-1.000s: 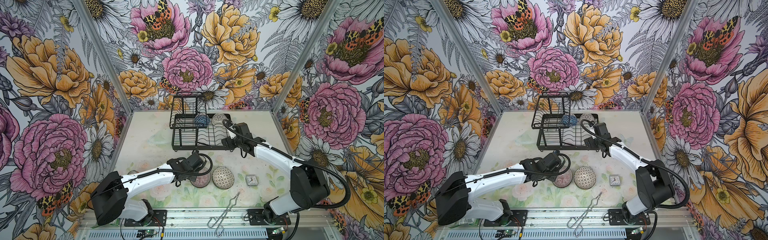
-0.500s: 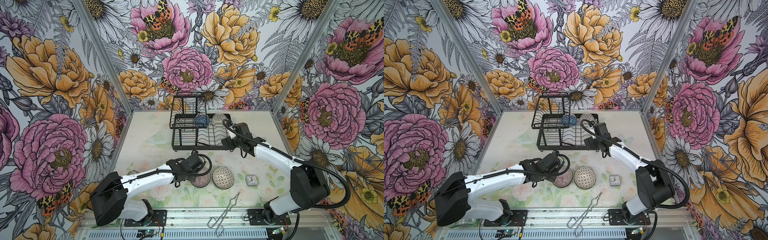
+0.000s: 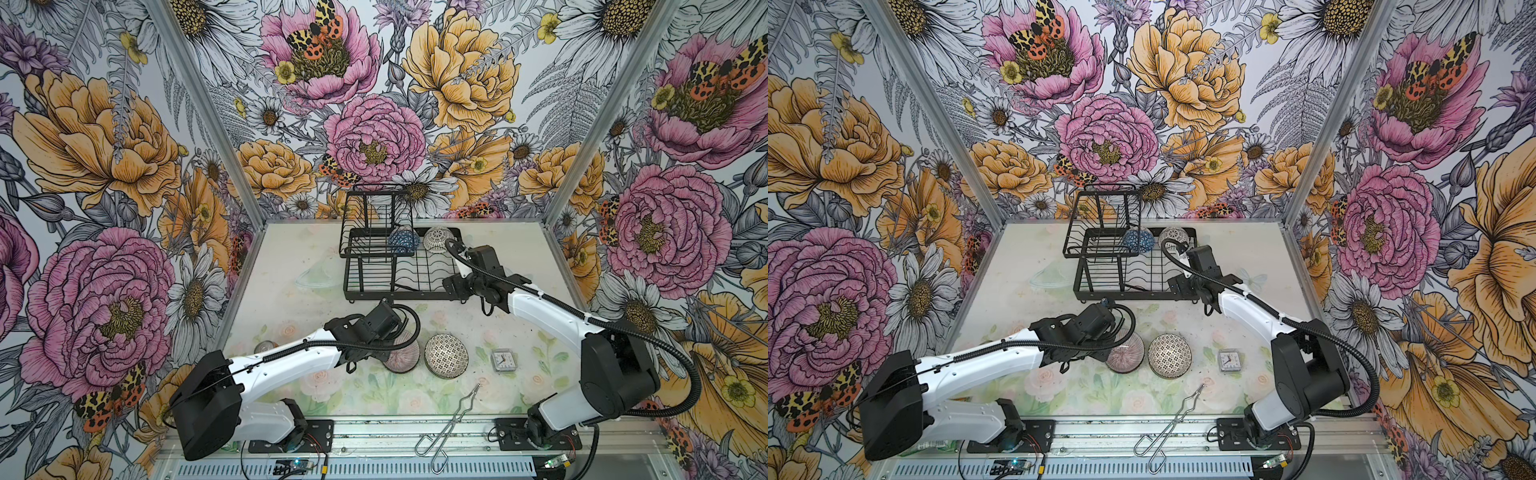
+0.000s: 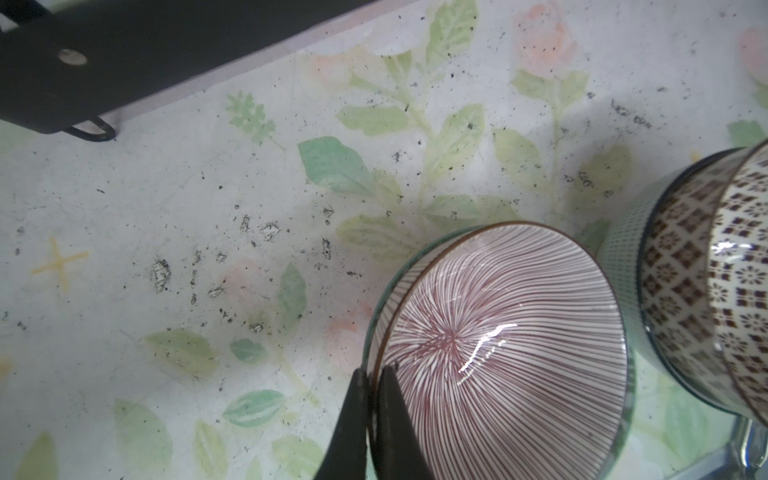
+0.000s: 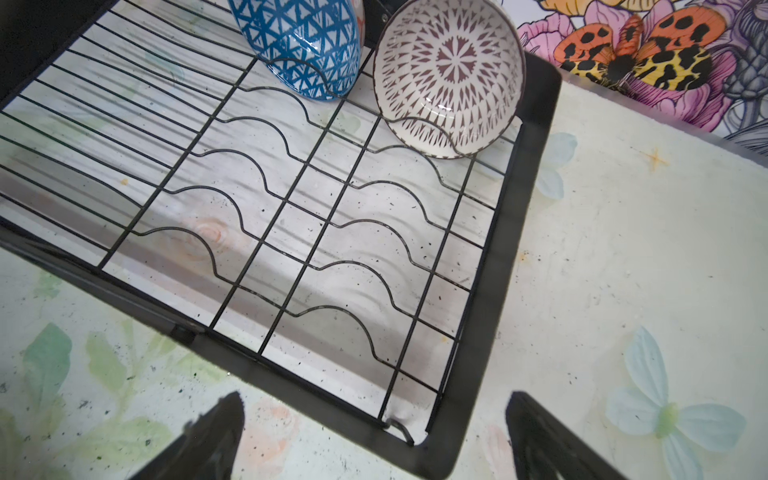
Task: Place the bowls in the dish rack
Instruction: 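Raise the striped bowl toward the rack with the left gripper while the right gripper approaches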
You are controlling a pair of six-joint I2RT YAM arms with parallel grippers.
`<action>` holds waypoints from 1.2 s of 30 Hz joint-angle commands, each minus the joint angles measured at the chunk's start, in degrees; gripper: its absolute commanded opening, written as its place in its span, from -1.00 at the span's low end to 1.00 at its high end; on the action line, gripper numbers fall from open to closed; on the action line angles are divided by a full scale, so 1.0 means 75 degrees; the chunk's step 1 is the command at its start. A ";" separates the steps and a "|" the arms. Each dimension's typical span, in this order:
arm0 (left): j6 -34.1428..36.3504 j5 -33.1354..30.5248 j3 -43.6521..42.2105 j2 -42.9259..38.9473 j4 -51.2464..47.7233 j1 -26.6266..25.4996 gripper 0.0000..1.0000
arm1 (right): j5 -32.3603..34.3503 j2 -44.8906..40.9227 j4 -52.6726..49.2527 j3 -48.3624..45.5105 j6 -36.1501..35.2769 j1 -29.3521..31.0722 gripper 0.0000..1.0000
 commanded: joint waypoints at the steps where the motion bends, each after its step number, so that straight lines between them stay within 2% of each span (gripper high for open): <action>1: 0.0087 -0.0033 0.0052 -0.0300 0.0162 0.0076 -0.98 | -0.0083 -0.0045 0.0025 0.0083 0.0100 -0.0041 0.99; 13: 0.0191 -0.0033 0.0385 -0.0707 0.0249 0.0133 -1.00 | -0.0131 -0.0138 0.0024 0.0069 0.0134 -0.0041 0.99; 18: 0.0240 -0.0033 0.0411 -0.0949 0.0719 0.0167 -1.00 | -0.0369 -0.0327 -0.0061 0.0072 0.0316 -0.0180 0.99; 24: 0.0228 -0.0238 0.0369 -0.1189 0.1650 0.0321 -1.00 | -0.0970 -0.0971 -0.0186 -0.0006 0.0663 -0.0450 0.99; 28: 0.0327 -0.0666 0.0224 -0.1166 0.2526 0.0353 -1.00 | -0.1488 -0.1529 -0.0271 -0.0038 0.0902 -0.0452 0.99; 36: 0.0818 -0.1449 0.0408 -0.0366 0.4489 0.0510 -1.00 | -0.2333 -0.1995 -0.0248 0.0096 0.1561 -0.0330 0.99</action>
